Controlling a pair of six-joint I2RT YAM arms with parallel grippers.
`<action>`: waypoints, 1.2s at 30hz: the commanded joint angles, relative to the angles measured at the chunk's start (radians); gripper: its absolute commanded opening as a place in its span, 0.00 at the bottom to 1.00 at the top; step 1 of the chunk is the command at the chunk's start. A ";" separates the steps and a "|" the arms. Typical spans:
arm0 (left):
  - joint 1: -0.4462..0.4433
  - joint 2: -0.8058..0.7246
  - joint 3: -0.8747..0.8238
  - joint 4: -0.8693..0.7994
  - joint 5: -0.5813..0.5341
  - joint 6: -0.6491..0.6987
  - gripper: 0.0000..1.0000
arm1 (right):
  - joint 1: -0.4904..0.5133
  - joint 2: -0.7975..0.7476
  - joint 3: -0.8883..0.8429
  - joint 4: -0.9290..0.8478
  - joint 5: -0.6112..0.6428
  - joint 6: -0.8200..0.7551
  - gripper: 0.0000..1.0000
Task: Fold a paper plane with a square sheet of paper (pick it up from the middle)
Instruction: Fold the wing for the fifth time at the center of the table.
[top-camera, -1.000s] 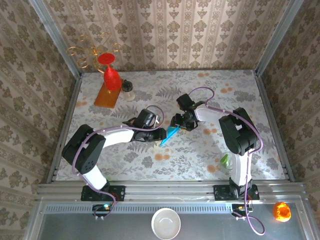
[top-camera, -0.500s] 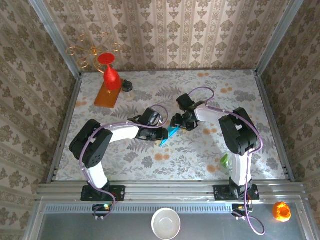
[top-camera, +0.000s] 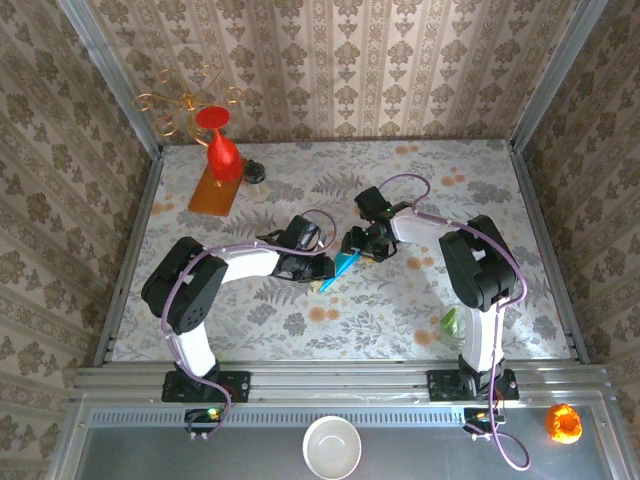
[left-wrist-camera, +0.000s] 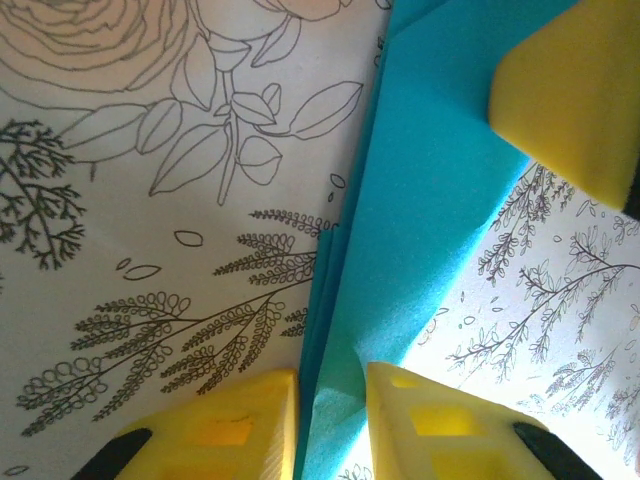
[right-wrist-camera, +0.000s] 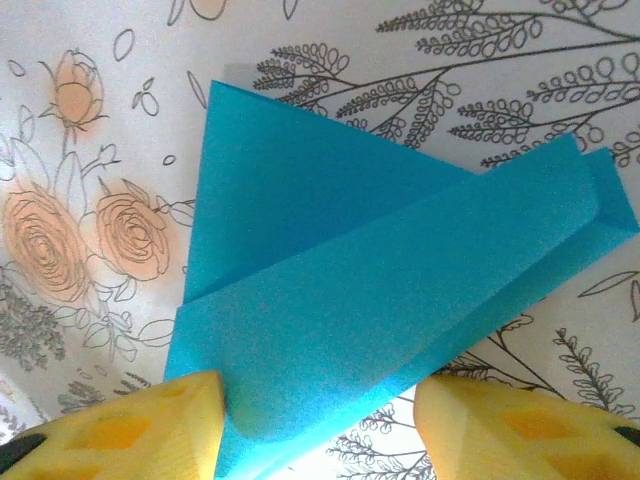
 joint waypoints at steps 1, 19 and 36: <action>-0.007 0.050 0.004 -0.061 -0.019 0.018 0.26 | -0.016 0.007 -0.068 0.049 -0.013 -0.003 0.59; -0.026 0.064 0.020 -0.097 -0.043 0.030 0.27 | -0.036 -0.274 -0.223 0.263 -0.229 0.025 0.35; -0.026 0.052 0.000 -0.089 -0.040 0.022 0.31 | 0.028 -0.072 -0.097 0.252 -0.198 0.063 0.16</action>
